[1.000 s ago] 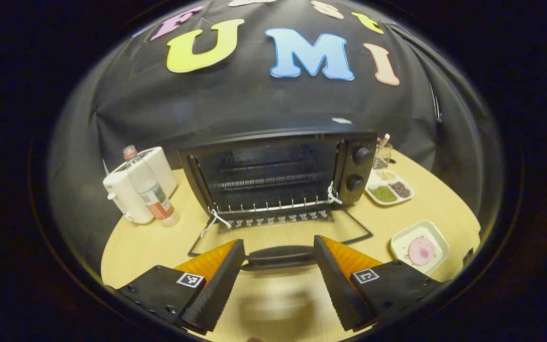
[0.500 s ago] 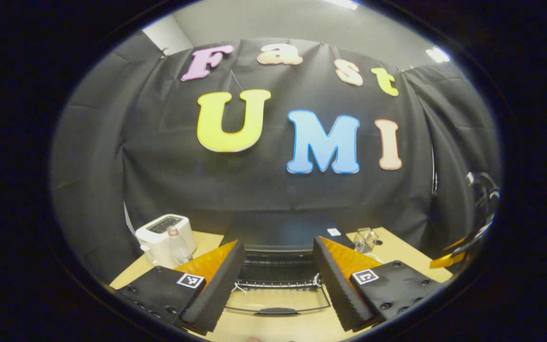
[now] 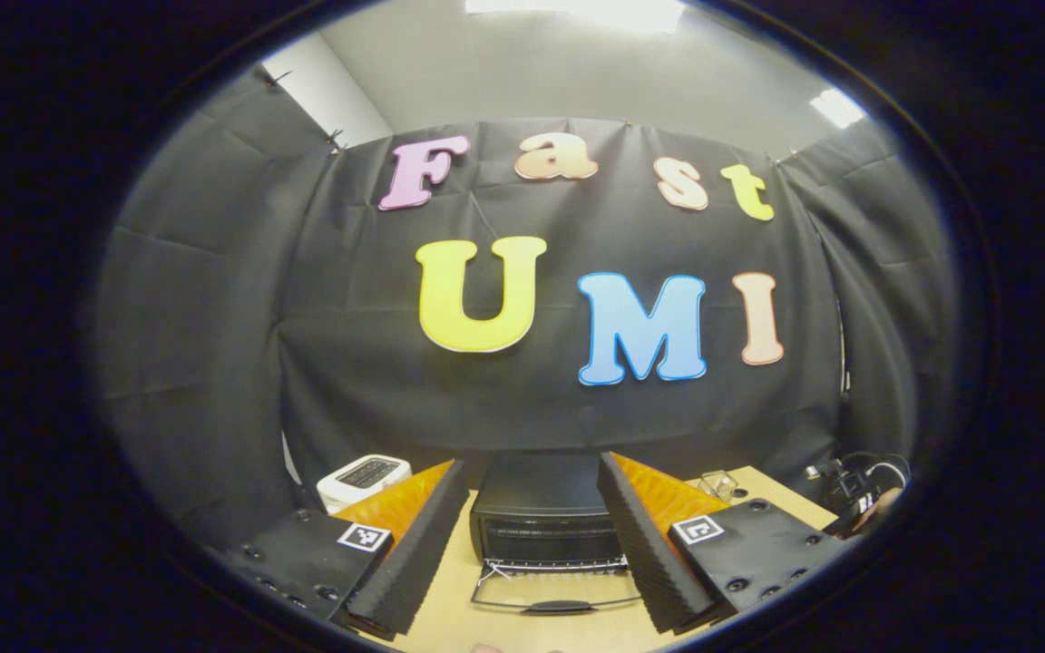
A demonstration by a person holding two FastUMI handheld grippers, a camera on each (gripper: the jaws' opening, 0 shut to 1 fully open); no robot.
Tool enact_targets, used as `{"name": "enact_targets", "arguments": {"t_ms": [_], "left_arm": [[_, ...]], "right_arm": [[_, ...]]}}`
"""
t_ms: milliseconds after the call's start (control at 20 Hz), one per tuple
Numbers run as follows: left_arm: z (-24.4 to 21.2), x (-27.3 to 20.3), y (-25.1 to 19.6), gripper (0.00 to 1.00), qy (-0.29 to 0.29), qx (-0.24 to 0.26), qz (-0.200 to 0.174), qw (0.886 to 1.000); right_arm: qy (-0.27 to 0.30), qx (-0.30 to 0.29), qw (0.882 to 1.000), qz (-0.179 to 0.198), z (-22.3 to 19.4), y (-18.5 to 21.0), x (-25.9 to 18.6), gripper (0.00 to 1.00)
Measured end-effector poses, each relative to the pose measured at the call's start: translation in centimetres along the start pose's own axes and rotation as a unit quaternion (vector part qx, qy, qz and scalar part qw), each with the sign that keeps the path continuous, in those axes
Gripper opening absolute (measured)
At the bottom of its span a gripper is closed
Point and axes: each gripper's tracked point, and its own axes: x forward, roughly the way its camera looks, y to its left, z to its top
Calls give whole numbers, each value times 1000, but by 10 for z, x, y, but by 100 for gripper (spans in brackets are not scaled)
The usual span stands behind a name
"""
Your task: Open the electric oven with the left hand, put the food in, and close the electric oven.
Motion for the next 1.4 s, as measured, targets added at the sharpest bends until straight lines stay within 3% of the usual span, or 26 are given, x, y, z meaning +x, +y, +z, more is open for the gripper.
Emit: {"name": "enact_targets", "arguments": {"t_ms": [350,400,500,550,650,700,750,800,900,950,1100,1150,1200,1400], "left_arm": [[-26,-18,46,100,30,-18,44,998],[-30,-19,50,91,35,-25,49,998],[-36,-21,55,100,43,-38,53,997],[-39,-22,58,100,44,-43,54,997],[-41,-26,61,97,43,-46,55,997],[-41,-26,62,97,42,-45,54,997],[-42,-25,62,97,43,-45,52,997],[-41,-25,61,97,42,-43,49,997],[-40,-24,57,97,39,-40,42,998],[-39,-24,55,97,39,-39,38,998],[-29,-26,54,97,32,-33,30,998],[-28,-25,55,91,29,-32,29,999],[-27,-25,56,100,29,-32,28,999],[-31,-23,53,100,36,-39,20,998]], "right_arm": [[47,-36,998,-17,-6,10,26,80],[49,-41,998,-22,-5,10,30,80],[61,-37,997,-36,-11,8,40,49],[61,-41,997,-39,-8,8,42,39],[52,-44,997,-36,-13,9,44,34],[46,-32,998,-37,-28,6,60,42],[39,-30,998,-25,-8,10,51,18],[47,-31,998,-17,-8,12,45,18],[37,-15,999,-13,-4,5,62,1],[37,-3,999,-12,-2,-4,61,1],[35,82,994,59,-9,5,57,1],[31,109,990,80,-12,12,52,1],[31,127,987,97,-13,16,48,1],[34,157,980,122,-23,18,43,1]]}}
